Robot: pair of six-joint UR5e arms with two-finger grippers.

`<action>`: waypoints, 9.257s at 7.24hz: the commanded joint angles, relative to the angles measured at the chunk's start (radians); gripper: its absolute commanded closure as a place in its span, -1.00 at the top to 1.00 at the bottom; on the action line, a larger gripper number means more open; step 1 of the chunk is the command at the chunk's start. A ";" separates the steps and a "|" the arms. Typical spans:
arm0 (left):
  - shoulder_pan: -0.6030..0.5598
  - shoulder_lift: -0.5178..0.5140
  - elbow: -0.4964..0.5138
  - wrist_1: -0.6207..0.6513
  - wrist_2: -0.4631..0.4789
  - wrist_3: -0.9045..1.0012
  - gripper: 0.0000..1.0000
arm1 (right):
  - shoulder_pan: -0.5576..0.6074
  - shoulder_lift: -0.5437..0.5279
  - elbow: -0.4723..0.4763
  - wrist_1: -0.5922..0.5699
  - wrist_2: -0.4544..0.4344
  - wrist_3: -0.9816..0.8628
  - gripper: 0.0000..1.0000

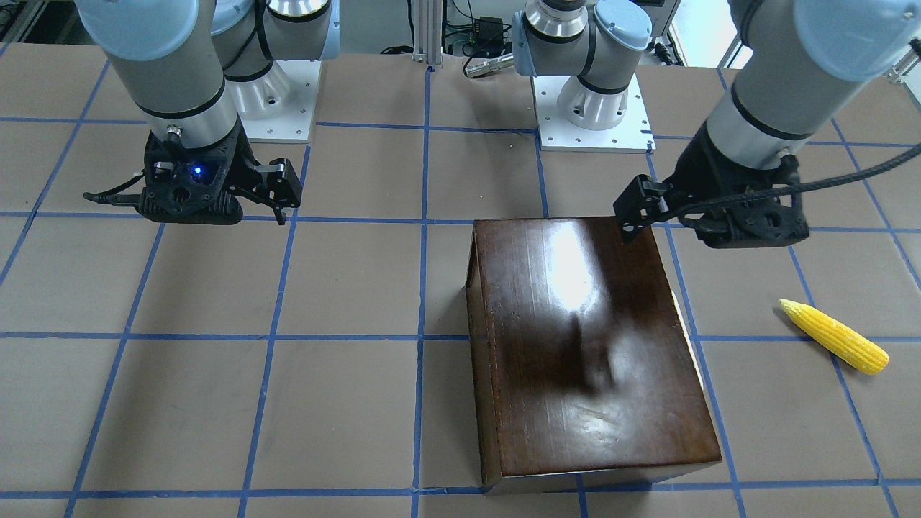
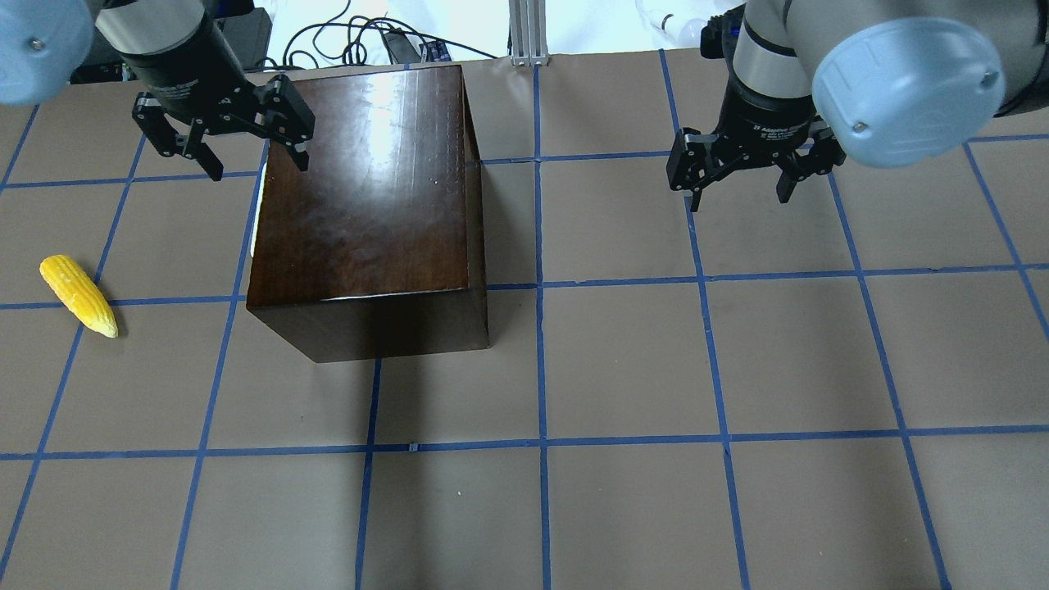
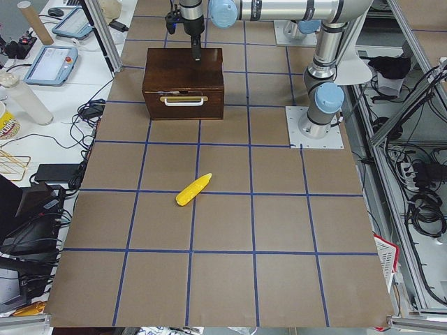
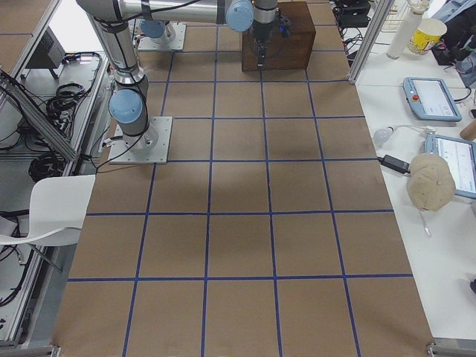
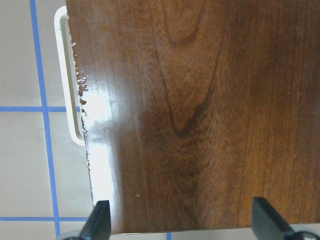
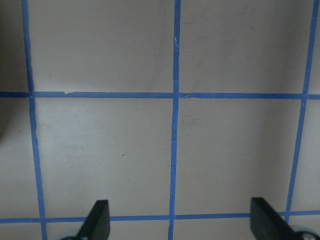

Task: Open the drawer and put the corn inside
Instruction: 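Move the left gripper down beside the cabinet to the drawer handle, then close the left gripper on the white drawer handle, then pull the drawer open away from the cabinet with the left gripper, then release the handle and move the left gripper over the yellow corn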

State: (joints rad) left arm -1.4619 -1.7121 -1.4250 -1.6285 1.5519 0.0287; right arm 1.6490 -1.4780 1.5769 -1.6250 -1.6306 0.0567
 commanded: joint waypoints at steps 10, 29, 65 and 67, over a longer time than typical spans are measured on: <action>0.325 -0.207 -0.014 0.073 -0.228 0.502 1.00 | 0.000 -0.001 0.000 0.000 0.000 0.000 1.00; 0.314 -0.288 -0.146 0.203 -0.334 0.490 1.00 | 0.000 -0.001 0.000 -0.001 0.000 0.000 1.00; 0.480 -0.343 -0.025 0.182 -0.133 0.804 1.00 | 0.000 0.001 0.000 0.001 0.000 0.000 1.00; 0.485 -0.343 -0.019 0.187 -0.107 0.812 1.00 | 0.000 -0.001 0.000 0.001 0.000 0.000 1.00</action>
State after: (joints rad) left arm -0.9828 -2.0549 -1.4480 -1.4442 1.4288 0.8322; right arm 1.6490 -1.4777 1.5769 -1.6246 -1.6306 0.0568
